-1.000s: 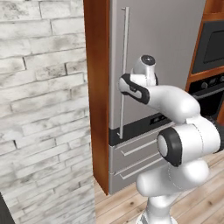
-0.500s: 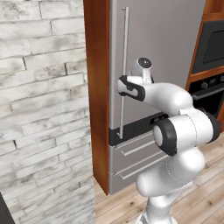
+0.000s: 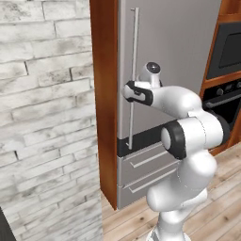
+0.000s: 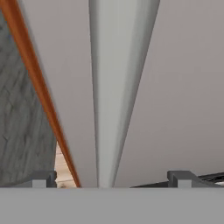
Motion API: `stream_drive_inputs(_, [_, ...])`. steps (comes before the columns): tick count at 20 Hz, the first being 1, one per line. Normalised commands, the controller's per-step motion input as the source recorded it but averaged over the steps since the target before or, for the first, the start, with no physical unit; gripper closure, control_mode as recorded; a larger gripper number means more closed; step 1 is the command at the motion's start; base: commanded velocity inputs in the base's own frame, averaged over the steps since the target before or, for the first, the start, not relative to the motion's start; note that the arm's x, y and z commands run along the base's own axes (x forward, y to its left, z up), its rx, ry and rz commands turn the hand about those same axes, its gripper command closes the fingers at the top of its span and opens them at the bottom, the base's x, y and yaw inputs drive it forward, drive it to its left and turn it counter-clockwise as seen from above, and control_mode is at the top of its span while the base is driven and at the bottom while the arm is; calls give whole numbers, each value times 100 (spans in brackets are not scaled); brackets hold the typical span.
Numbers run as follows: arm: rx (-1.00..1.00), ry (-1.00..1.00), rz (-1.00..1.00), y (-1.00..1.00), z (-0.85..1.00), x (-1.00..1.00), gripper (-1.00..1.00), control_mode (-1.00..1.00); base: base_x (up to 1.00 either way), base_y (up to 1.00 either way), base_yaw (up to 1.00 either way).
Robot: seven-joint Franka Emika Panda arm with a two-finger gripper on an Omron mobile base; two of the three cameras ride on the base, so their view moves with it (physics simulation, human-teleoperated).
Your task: Retrieve a lemon from the fridge and place it on the cutting board with the fish.
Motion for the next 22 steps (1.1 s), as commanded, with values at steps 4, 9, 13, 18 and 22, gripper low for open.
stream_drive_inputs(4, [0,-5,0,1,-6,24,-100,-100,0,0,0])
stream_drive_inputs(9, [0,-6,0,0,-5,26,-100,-100,0,0,0])
stream_drive_inputs(13, [0,-8,0,0,-5,26,-100,-100,0,0,0])
stream_drive_inputs(18, [0,-6,0,0,-4,25,100,-100,0,0,0])
stream_drive_inputs(22, [0,-4,0,0,0,22,100,-100,0,0,0])
